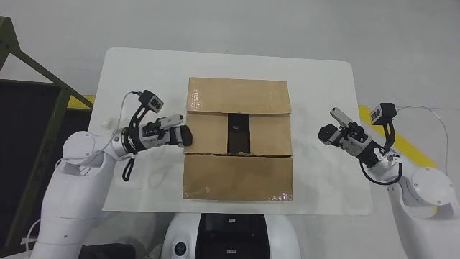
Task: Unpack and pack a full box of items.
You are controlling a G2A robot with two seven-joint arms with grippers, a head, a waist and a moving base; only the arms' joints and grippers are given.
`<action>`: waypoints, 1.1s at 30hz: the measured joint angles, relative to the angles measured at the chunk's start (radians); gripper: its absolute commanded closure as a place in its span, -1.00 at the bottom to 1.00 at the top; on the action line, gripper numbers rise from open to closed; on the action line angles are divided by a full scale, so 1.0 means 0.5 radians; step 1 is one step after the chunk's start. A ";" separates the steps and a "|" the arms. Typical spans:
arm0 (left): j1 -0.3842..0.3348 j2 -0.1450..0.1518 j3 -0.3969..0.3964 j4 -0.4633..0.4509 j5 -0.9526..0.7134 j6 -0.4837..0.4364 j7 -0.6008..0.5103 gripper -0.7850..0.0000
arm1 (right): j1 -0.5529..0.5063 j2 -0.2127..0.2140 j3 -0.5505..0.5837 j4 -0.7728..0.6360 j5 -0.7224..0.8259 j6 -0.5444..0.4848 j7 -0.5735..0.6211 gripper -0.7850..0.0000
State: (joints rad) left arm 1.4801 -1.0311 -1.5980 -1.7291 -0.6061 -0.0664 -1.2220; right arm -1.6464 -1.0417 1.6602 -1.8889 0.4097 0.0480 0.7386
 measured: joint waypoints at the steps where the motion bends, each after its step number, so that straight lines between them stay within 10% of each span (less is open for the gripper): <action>1: -0.003 0.001 0.003 0.009 0.020 -0.013 0.011 -1.00 | 0.000 0.000 0.000 0.000 0.000 0.000 0.000 -1.00; 33: -0.304 -0.016 0.200 0.163 0.141 -0.222 0.402 -1.00 | 0.000 0.000 0.000 0.000 0.000 0.000 0.000 -1.00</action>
State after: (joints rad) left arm 1.3278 -1.0393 -1.4980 -1.6476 -0.5358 -0.1772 -1.0213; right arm -1.6464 -1.0417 1.6602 -1.8889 0.4097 0.0480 0.7386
